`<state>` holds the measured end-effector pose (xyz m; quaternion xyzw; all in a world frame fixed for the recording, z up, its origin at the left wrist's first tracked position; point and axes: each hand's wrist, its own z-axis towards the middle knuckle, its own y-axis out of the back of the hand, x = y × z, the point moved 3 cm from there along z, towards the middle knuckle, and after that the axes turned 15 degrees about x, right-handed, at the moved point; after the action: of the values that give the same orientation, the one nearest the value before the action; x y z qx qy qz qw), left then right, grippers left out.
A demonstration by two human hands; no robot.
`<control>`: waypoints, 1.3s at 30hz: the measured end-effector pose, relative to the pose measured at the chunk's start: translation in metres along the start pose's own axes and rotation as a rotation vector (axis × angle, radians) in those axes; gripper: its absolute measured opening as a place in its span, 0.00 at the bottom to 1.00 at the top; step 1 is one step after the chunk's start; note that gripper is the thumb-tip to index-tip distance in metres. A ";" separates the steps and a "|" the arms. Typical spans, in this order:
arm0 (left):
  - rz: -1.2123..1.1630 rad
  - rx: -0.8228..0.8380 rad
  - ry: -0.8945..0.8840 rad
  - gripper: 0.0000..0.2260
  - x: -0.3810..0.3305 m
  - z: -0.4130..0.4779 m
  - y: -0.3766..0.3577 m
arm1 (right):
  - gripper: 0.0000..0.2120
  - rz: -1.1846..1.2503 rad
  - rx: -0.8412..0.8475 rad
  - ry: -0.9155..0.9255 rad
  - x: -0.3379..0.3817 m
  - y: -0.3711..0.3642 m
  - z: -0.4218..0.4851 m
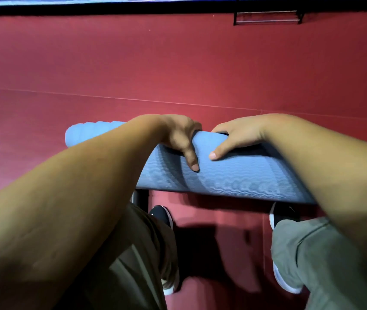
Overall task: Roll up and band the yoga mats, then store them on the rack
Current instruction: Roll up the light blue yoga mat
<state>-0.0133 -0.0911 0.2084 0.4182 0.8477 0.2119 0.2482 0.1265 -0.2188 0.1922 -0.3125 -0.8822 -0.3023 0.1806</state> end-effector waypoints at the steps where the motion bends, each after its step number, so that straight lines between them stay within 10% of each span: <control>1: -0.054 0.030 -0.006 0.40 0.005 -0.001 0.001 | 0.41 -0.047 0.008 -0.012 0.002 -0.001 0.001; 7: -0.279 0.171 -0.045 0.29 0.024 -0.010 0.000 | 0.62 -0.340 -0.066 -0.025 0.022 -0.012 0.005; 24: -0.045 -0.012 -0.061 0.36 0.019 -0.027 0.012 | 0.39 -0.053 -0.103 -0.023 0.016 -0.008 0.009; 31: 0.424 -0.022 0.067 0.66 -0.002 -0.017 -0.004 | 0.28 0.169 -0.016 0.008 0.010 -0.007 0.003; 39: 0.275 -0.114 -0.002 0.51 -0.002 -0.008 0.002 | 0.29 0.222 0.006 0.009 0.010 -0.006 0.005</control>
<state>-0.0158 -0.0928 0.2167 0.5160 0.7687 0.2913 0.2408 0.1148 -0.2151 0.1912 -0.4065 -0.8422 -0.2793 0.2180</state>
